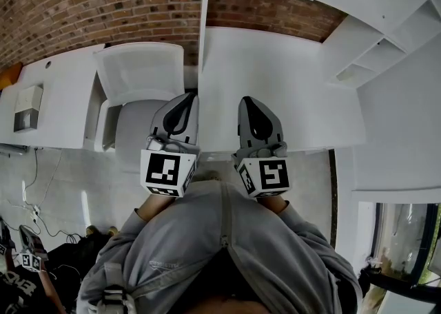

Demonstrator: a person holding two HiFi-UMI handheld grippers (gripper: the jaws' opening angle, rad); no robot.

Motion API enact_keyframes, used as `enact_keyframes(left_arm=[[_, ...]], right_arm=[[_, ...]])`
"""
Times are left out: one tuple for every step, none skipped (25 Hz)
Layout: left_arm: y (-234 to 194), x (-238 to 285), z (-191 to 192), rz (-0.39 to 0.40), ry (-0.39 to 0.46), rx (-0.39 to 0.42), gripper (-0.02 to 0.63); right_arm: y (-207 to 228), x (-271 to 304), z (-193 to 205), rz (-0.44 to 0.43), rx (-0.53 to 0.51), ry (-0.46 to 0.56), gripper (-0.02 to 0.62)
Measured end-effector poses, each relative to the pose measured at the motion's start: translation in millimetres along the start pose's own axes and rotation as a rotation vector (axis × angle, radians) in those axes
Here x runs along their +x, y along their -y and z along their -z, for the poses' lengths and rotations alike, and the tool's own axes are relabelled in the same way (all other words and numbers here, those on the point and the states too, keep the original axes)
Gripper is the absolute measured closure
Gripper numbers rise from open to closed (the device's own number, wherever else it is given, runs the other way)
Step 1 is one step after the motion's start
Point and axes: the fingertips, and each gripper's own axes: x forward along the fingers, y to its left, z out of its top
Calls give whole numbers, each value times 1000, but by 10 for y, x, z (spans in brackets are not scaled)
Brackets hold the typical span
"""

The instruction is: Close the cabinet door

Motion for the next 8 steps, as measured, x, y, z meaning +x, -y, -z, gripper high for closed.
enact_keyframes(left_arm=[[19, 14, 2, 3, 0, 1, 600], [35, 27, 4, 6, -1, 1, 600], [47, 42, 4, 8, -1, 0, 600], [57, 56, 5, 10, -1, -1, 600], [66, 71, 8, 12, -1, -2, 600], [76, 84, 16, 16, -3, -4, 600], [85, 97, 25, 19, -4, -6, 600], [94, 109, 36, 22, -6, -8, 600]], right_arm=[[13, -3, 0, -2, -2, 0, 569], [25, -3, -3, -3, -3, 0, 569], [37, -1, -7, -4, -4, 1, 569], [50, 3, -11, -5, -6, 1, 569], [64, 8, -14, -5, -7, 2, 569], [79, 11, -16, -3, -6, 2, 569], [95, 14, -18, -1, -5, 3, 569], [111, 17, -18, 2, -3, 2, 569]])
